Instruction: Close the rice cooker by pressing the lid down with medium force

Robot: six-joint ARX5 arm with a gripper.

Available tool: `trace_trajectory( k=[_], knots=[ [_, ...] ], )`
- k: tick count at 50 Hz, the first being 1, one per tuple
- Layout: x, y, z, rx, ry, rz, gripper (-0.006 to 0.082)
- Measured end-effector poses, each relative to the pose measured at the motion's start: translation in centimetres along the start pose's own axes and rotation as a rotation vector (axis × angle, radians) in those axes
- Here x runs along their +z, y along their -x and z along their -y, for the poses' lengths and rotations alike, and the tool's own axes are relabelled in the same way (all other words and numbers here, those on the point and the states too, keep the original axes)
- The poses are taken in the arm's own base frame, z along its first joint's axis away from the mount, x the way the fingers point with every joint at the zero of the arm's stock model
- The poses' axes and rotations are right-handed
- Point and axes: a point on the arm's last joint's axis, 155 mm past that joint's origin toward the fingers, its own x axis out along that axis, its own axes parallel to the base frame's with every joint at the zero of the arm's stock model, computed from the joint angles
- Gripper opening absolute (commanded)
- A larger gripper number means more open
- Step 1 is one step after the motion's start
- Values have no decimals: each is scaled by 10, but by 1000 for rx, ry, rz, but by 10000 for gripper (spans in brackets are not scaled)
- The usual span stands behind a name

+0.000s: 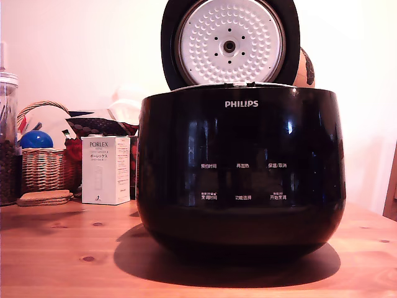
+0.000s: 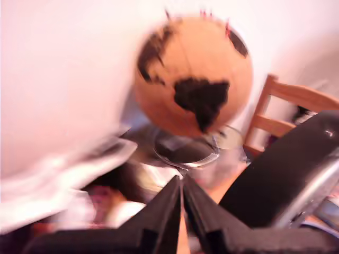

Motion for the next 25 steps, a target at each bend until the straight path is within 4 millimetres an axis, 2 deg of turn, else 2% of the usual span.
trace_trajectory(
  k=[6, 13, 16, 25],
  knots=[
    [-21, -34, 0, -71, 70, -35, -22],
    [-34, -54, 4, -137, 109, -57, -22],
    [-34, -57, 7, -163, 137, -59, -22],
    [-11, -56, 22, -238, 161, -19, -22]
  ],
)
